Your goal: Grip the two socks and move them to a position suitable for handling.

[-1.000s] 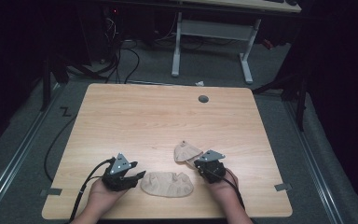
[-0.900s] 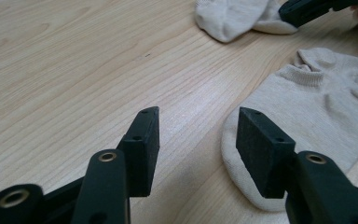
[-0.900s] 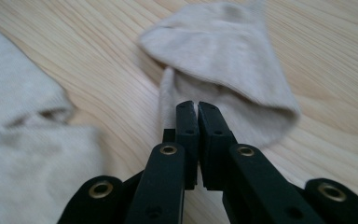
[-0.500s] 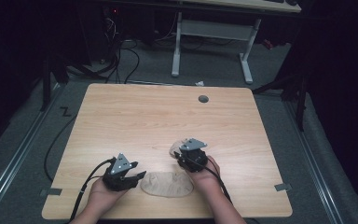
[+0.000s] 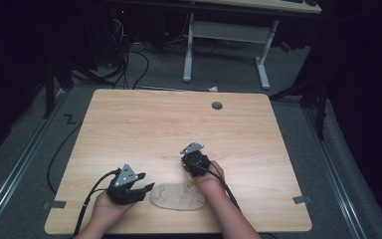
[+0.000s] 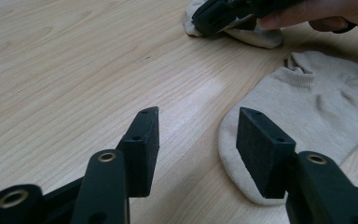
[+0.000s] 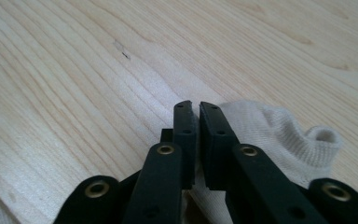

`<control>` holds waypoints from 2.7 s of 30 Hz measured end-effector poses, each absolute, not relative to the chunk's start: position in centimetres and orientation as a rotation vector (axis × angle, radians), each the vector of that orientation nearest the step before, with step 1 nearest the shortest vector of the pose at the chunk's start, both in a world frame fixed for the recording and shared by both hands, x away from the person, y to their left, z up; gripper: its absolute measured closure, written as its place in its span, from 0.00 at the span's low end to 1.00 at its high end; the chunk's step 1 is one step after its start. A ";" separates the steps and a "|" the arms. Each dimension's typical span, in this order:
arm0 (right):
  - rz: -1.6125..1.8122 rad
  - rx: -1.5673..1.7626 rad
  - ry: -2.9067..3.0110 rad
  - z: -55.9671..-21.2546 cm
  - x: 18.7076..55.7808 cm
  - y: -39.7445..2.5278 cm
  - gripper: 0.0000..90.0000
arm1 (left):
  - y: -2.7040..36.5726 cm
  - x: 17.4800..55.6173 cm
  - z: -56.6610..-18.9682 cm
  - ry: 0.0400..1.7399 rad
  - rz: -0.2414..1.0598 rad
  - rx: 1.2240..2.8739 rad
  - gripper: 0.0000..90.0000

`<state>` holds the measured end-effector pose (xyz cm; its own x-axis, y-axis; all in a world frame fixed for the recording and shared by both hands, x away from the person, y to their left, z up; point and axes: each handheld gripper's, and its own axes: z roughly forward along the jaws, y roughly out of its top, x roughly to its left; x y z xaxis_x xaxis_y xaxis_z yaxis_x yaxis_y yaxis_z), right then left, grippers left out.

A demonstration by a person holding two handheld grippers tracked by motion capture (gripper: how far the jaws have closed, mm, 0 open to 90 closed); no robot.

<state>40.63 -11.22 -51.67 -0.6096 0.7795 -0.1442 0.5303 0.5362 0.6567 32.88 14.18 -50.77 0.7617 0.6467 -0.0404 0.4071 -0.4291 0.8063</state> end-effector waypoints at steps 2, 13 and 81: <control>0.830 1.061 2.338 -51.2 40.4 -11.4 0.96 | 14.2 32.9 -50.8 0.788 0.346 2.079 0.55; 1.057 1.049 2.189 -49.0 37.9 -13.9 0.96 | 14.0 32.7 -50.9 0.797 0.335 2.085 0.55; 0.916 1.191 2.282 -51.8 33.8 -23.0 1.00 | 13.9 32.9 -50.7 0.785 0.338 2.086 0.55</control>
<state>33.77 -22.97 -51.77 -0.5531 0.8315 -0.0521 0.5646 0.4202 0.7104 32.92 13.93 -50.71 0.7654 0.6420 -0.0437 0.4096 -0.4337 0.8026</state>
